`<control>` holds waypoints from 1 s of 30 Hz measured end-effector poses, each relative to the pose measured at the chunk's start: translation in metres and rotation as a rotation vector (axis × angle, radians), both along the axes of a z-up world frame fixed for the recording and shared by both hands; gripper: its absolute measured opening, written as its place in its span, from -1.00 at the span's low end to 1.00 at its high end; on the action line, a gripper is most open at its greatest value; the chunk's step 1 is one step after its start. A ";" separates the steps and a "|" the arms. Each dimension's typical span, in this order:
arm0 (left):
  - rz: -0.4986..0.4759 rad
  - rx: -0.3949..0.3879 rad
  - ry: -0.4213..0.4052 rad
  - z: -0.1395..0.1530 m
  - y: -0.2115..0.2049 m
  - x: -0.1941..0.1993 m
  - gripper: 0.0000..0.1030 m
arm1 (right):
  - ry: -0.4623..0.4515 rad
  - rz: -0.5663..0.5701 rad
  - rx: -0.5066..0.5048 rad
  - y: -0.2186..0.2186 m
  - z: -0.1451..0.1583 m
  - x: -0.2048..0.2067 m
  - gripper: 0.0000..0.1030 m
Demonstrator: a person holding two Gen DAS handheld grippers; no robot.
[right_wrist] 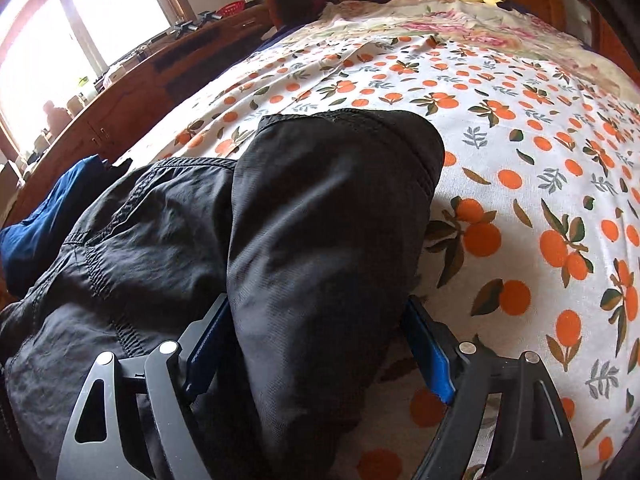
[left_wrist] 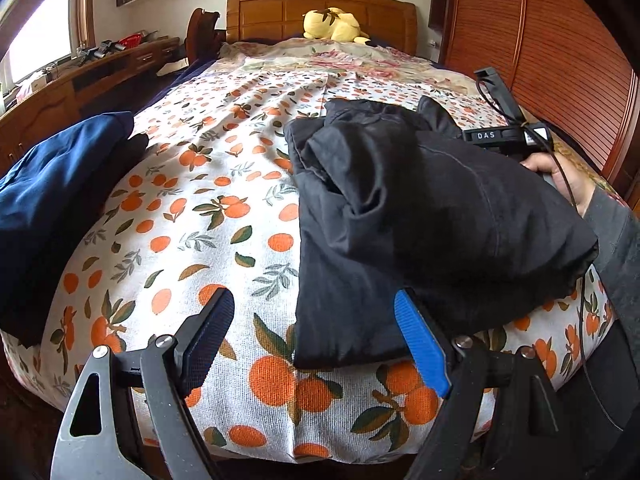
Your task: Fold large clothes
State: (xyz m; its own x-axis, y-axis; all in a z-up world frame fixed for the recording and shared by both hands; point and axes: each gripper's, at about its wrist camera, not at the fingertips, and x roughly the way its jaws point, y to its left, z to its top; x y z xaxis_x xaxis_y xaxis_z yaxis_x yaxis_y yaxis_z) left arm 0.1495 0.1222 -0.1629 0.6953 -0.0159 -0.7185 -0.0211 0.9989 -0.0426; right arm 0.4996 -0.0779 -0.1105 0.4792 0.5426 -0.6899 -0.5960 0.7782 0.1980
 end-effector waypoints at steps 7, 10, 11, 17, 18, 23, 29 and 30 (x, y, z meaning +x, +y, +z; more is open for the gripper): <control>0.011 -0.028 0.009 -0.004 0.003 -0.001 0.61 | 0.022 0.009 0.035 -0.003 -0.001 0.007 0.44; 0.012 -0.054 0.014 -0.006 0.004 -0.004 0.61 | 0.025 0.013 0.045 -0.007 0.000 0.003 0.37; 0.012 -0.060 0.015 -0.007 0.004 -0.004 0.61 | 0.026 0.012 0.047 -0.008 0.001 0.000 0.36; 0.009 -0.099 0.022 -0.011 0.005 -0.006 0.46 | 0.030 0.006 0.060 -0.011 0.000 -0.003 0.36; 0.010 -0.095 0.022 -0.010 0.004 -0.006 0.46 | 0.030 0.005 0.060 -0.011 0.001 -0.005 0.36; 0.013 -0.088 0.026 -0.010 0.002 -0.008 0.46 | 0.030 -0.001 0.061 -0.011 0.000 -0.007 0.36; 0.023 -0.109 0.021 -0.011 -0.001 -0.012 0.38 | 0.036 -0.004 0.064 -0.011 0.000 -0.009 0.36; 0.024 -0.118 0.022 -0.012 -0.001 -0.013 0.30 | 0.036 -0.004 0.064 -0.011 0.000 -0.009 0.36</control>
State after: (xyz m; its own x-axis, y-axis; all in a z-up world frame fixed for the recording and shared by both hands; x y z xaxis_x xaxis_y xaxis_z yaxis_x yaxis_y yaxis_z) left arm 0.1362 0.1209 -0.1748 0.6807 -0.0848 -0.7277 -0.0476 0.9860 -0.1595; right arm 0.4905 -0.0890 -0.1104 0.4568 0.5846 -0.6705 -0.5846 0.7654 0.2691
